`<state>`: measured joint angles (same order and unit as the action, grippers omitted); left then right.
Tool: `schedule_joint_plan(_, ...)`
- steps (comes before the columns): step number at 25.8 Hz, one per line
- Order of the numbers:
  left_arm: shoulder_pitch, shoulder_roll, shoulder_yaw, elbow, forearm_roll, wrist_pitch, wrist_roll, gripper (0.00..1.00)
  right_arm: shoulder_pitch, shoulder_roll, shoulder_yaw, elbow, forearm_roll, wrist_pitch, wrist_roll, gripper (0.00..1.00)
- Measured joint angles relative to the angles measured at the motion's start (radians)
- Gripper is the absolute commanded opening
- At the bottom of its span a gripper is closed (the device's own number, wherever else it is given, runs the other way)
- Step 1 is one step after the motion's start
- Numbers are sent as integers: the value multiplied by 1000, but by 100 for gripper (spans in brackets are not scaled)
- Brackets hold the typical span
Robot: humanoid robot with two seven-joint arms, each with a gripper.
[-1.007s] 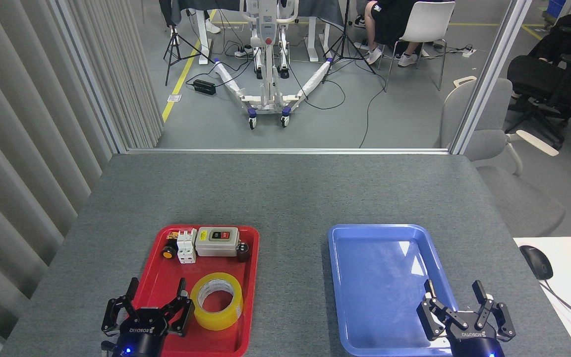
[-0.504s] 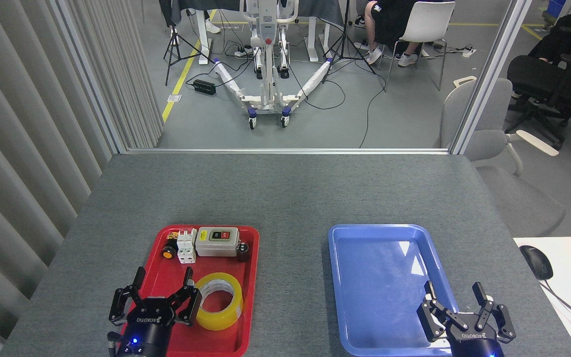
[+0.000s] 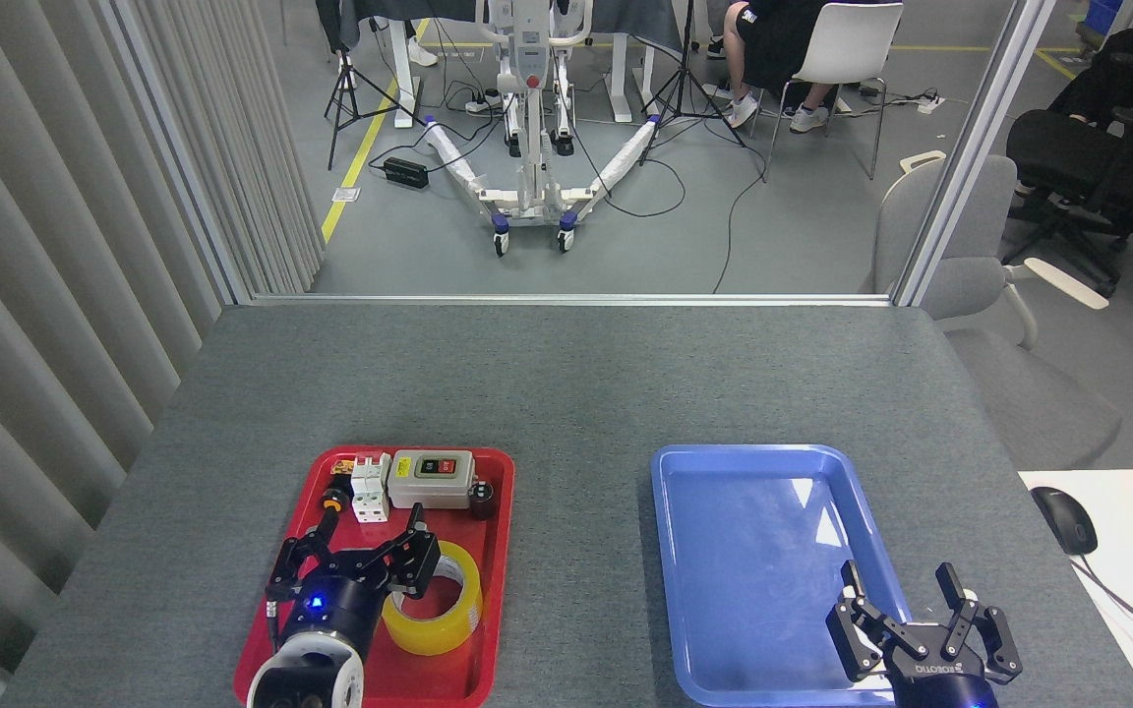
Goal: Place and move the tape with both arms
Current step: 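Move the left gripper down into the yellow tape roll's hole, then close the left gripper on the yellow tape roll's rim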
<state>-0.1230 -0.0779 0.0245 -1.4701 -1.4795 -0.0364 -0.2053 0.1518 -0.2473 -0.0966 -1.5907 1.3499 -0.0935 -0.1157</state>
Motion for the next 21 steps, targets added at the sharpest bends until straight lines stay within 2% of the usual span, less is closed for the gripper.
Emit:
schedule_joint_plan(10, -88, 25, 3, 0, -1, 4, -626, 100, 0, 1, 0, 0, 0, 0, 1, 100)
schedule_joint_plan(13, -123, 39, 3, 14, 0, 4, -704, 100, 1, 2, 1, 0, 0, 0, 1, 100)
schedule_joint_plan(21, -196, 57, 2, 98, -4, 5, -786, 100, 3, 4, 1, 0, 0, 0, 1, 100)
